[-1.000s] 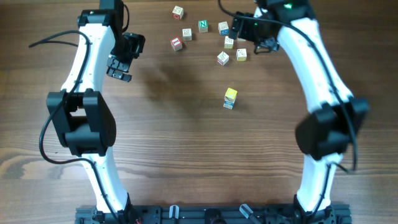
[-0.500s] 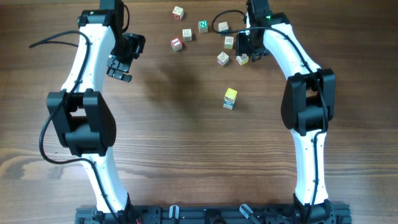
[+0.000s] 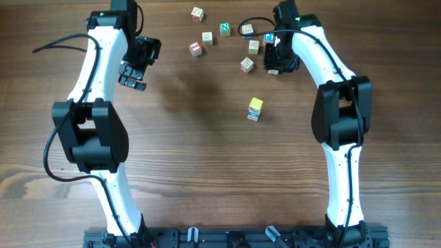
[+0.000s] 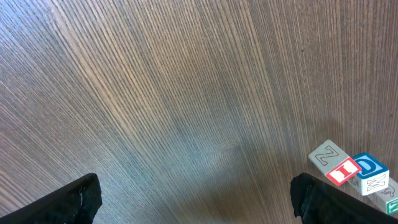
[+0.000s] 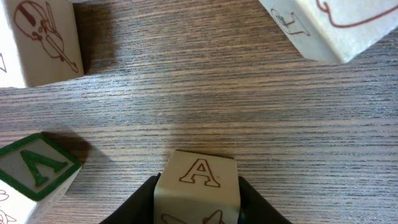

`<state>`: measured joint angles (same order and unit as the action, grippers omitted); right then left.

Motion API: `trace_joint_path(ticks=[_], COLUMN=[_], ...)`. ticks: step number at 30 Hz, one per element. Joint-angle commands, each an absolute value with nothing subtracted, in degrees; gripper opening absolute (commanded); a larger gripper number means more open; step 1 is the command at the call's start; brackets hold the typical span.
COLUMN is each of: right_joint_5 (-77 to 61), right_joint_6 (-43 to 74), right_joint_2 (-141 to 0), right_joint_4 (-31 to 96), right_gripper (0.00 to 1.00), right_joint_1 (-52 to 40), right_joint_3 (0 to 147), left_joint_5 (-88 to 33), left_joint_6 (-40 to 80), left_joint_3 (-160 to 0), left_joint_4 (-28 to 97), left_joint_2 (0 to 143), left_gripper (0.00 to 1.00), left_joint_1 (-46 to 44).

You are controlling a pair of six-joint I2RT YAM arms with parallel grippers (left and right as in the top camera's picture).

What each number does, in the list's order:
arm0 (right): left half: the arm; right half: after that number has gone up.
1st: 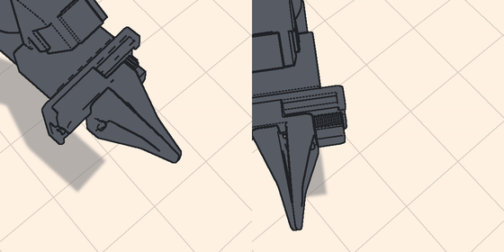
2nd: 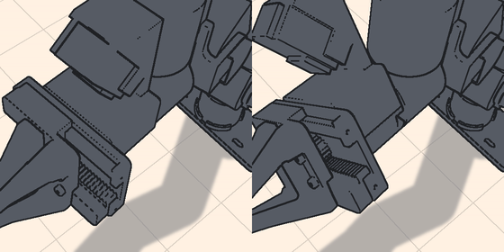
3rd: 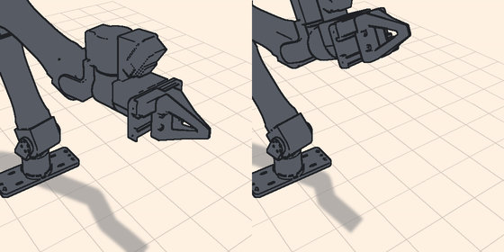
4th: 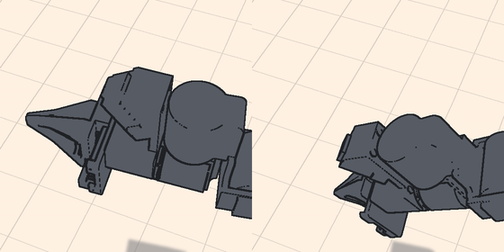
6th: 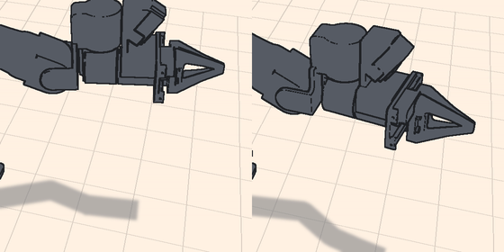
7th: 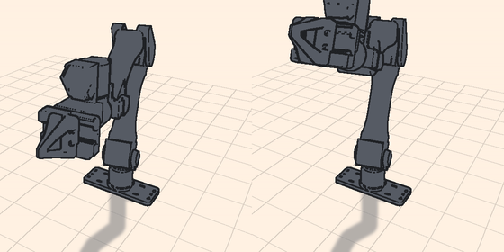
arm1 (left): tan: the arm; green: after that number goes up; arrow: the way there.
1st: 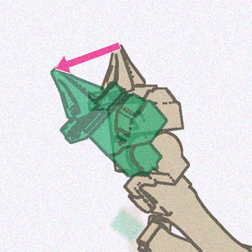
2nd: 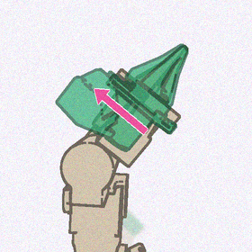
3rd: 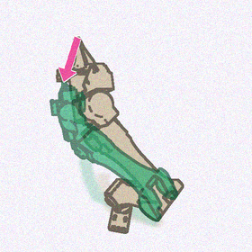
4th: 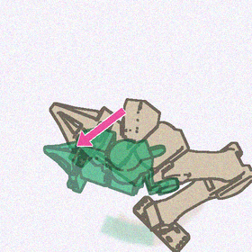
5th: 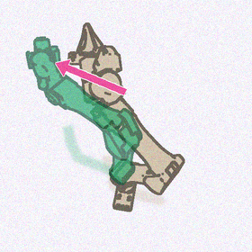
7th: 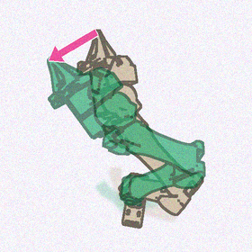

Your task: Form a tower

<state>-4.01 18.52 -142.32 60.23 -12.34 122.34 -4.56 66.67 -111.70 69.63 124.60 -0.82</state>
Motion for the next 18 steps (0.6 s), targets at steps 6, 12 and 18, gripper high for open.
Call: trace_joint_path(ticks=[6,12,18], right_joint_5=[-5.2,-9.1,-0.8], right_joint_6=[24.7,37.1,50.9], right_joint_2=[-133.6,-116.7,-113.6], right_joint_4=[68.4,80.9,91.1], right_gripper=[0.25,0.25,0.28], right_joint_1=[-12.8,-16.6,-28.9], right_joint_3=[123.4,123.4,123.3], left_joint_5=[-4.0,-4.0,-4.0], left_joint_6=[66.0,66.0,66.0], left_joint_3=[-111.4,-111.4,-111.4], left_joint_4=[69.6,69.6,69.6], left_joint_2=[122.8,122.8,122.8], left_gripper=[1.00,1.00,1.00], left_joint_1=[-0.6,-0.6,-0.6])
